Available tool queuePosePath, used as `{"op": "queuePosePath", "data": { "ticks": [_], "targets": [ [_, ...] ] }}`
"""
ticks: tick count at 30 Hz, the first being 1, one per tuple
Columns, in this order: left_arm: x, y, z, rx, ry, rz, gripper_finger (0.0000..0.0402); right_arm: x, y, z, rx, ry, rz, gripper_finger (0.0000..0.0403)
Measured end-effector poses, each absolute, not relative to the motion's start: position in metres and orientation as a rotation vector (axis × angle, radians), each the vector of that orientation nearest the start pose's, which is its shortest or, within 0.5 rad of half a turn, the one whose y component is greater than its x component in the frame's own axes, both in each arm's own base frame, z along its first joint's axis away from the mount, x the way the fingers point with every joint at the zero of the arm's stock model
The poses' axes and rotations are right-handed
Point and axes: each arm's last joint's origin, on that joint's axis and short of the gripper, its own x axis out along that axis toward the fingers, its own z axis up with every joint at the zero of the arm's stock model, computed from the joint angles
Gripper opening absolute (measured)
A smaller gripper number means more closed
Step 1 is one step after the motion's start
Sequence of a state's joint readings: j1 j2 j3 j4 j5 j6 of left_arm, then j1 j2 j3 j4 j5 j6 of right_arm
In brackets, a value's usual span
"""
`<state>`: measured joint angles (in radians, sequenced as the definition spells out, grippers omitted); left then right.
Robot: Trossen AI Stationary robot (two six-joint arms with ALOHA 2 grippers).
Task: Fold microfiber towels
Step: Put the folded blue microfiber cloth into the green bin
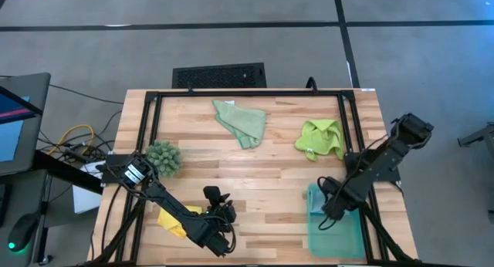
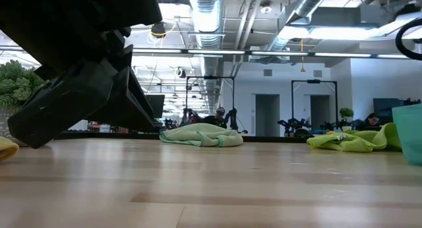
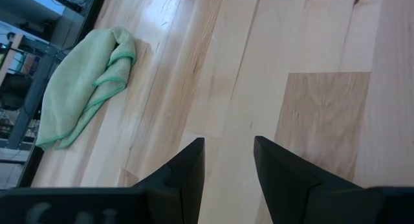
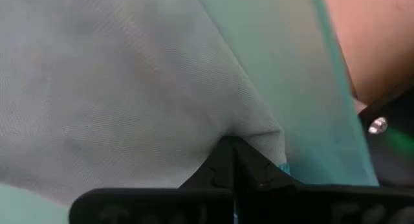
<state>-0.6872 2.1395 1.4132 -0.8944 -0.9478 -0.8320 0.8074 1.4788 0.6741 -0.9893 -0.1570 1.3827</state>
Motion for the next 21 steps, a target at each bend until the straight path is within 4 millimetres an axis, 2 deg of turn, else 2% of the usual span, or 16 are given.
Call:
{"op": "queuePosePath", "data": {
  "ticks": [3,7,12,16,21],
  "targets": [
    [0.310,-0.224,0.124,0.436,0.880,0.596,0.0127,0.131,0.142,0.146,0.338,1.774,-0.596,0.0015],
    [0.310,-0.224,0.124,0.435,0.880,0.596,0.0127,0.133,0.142,0.173,0.309,1.773,-0.627,0.0026],
    [0.310,-0.224,0.124,0.435,0.880,0.596,0.0127,0.140,0.152,0.193,0.343,1.598,-0.471,0.0023],
    [0.310,-0.224,0.124,0.435,0.880,0.596,0.0127,0.150,0.164,0.187,0.376,1.489,-0.281,0.0013],
    [0.310,-0.224,0.124,0.433,0.878,0.595,0.0127,0.157,0.165,0.155,0.375,1.497,-0.205,0.0011]
  ]
}}
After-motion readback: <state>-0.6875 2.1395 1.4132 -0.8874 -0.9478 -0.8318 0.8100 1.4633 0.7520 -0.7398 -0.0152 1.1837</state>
